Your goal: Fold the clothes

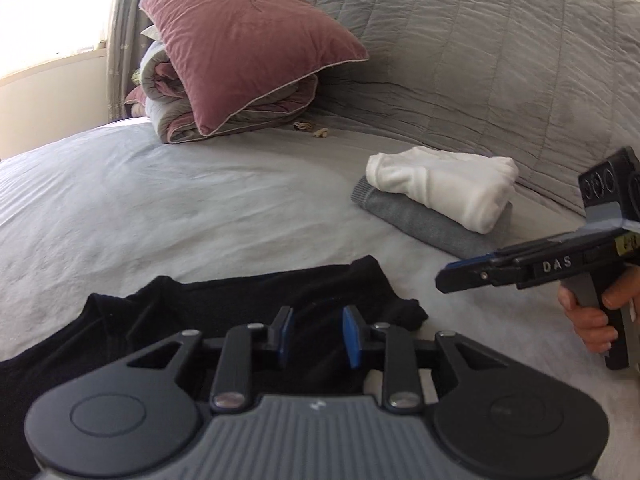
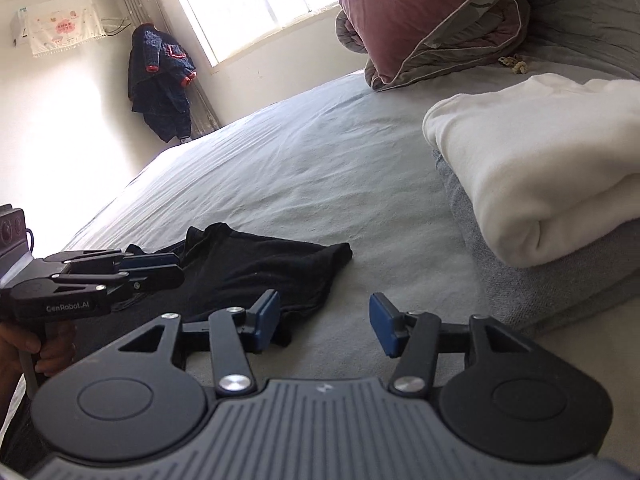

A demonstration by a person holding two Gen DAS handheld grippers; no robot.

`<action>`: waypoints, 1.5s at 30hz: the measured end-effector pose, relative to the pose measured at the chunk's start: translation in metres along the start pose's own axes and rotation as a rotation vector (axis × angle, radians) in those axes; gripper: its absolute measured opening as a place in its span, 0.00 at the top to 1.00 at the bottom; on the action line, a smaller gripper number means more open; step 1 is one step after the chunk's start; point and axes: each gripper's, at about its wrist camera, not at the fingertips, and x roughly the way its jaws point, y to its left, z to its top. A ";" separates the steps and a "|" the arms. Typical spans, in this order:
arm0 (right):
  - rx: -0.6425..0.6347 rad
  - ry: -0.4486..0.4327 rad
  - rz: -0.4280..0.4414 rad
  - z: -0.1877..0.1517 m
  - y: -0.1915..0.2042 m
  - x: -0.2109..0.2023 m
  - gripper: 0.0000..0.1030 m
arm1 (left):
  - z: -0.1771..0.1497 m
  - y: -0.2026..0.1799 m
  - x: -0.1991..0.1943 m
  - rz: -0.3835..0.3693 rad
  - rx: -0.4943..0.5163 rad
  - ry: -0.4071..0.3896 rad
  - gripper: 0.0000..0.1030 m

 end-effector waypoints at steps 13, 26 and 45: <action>-0.007 0.110 0.142 -0.010 0.009 0.027 0.68 | -0.009 -0.042 0.039 -0.024 0.210 0.074 0.72; 0.230 0.057 0.305 -0.003 -0.017 0.017 0.96 | -0.004 -0.064 0.051 -0.002 0.323 0.053 0.60; 0.146 -0.063 -0.100 0.004 0.004 0.052 0.57 | -0.006 -0.068 0.061 0.054 0.126 0.055 0.96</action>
